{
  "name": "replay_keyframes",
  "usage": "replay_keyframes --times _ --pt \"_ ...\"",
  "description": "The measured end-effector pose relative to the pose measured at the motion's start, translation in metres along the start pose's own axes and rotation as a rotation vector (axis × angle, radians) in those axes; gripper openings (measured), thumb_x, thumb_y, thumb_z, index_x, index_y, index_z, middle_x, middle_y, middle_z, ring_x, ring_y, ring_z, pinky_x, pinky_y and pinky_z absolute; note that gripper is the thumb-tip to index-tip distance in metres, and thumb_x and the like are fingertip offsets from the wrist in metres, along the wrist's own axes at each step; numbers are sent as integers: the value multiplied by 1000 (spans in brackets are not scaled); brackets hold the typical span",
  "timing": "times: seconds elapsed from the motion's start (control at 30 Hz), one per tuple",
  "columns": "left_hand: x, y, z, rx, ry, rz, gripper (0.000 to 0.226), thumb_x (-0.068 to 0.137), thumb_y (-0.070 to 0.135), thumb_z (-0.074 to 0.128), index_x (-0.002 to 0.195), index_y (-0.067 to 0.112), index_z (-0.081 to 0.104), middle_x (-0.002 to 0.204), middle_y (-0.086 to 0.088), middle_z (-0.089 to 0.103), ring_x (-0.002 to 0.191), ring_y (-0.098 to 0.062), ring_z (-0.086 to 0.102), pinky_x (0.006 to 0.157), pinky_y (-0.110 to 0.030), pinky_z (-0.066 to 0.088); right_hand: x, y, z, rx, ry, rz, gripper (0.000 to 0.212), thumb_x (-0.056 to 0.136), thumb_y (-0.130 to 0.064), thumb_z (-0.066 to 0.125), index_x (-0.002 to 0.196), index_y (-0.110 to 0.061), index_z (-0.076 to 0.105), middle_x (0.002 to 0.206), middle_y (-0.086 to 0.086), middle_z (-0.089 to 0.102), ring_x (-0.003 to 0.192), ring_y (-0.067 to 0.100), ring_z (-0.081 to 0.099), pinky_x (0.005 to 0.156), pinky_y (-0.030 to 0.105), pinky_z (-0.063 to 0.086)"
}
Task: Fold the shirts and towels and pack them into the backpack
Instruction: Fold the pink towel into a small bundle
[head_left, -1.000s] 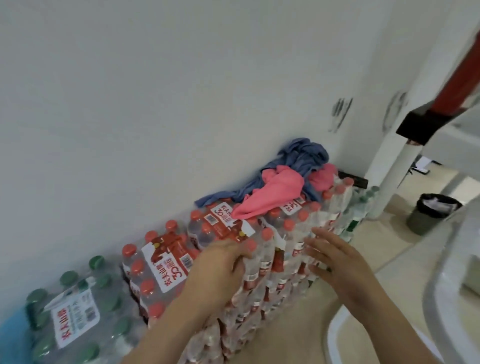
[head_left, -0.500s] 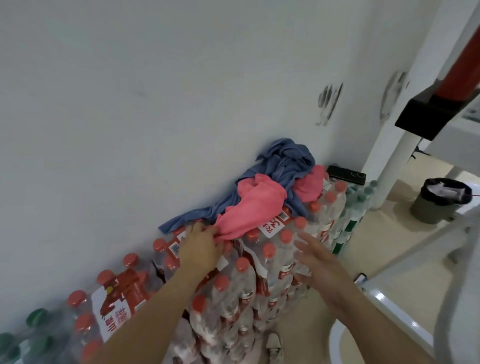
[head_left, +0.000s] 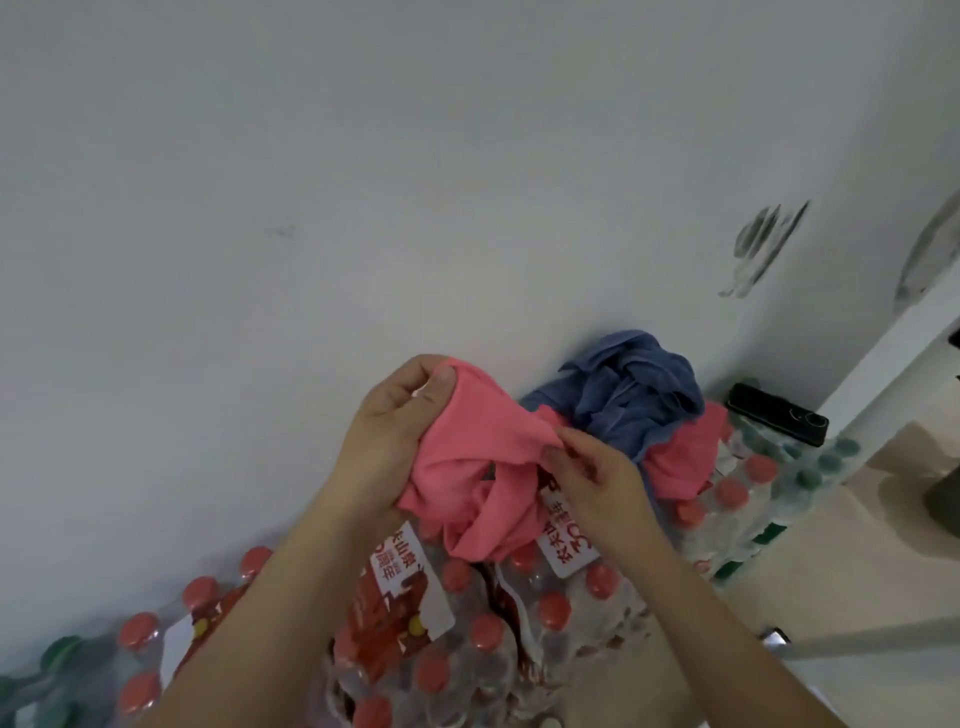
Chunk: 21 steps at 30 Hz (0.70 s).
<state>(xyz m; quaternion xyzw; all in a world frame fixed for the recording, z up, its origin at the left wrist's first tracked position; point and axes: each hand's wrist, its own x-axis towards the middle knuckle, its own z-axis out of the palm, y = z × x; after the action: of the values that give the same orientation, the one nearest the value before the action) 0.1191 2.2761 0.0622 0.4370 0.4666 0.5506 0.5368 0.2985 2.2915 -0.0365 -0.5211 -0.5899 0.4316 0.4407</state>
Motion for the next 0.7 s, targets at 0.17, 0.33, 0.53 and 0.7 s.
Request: replay_keyframes --times 0.17,0.33,0.53,0.7 --pt "3 35 8 -140 -50 -66 28 74 32 66 94 14 75 96 -11 73 83 -19 69 70 -28 58 33 -35 -32 443 -125 2 26 98 -17 48 103 -28 71 106 -2 71 103 19 66 79 36 58" --pt "0 69 3 38 -112 59 33 66 13 76 98 10 73 95 -12 72 81 -22 69 67 -30 57 78 -72 -61 80 37 -497 23 97 -20 46 108 -27 66 113 -8 62 107 8 59 92 22 46" --pt "-7 94 2 890 479 377 16 88 21 65 78 33 67 69 8 68 60 5 57 57 -11 44 117 -118 -66 -136 8 -729 26 95 -22 48 108 -9 66 101 0 62 95 10 57 87 15 41" --pt "-17 77 -16 583 627 340 20 97 26 50 82 25 62 76 4 61 65 -6 56 60 -21 48 110 -39 -82 -836 -274 -184 69 86 -47 61 146 -37 27 151 11 23 140 31 18 108 49 28"
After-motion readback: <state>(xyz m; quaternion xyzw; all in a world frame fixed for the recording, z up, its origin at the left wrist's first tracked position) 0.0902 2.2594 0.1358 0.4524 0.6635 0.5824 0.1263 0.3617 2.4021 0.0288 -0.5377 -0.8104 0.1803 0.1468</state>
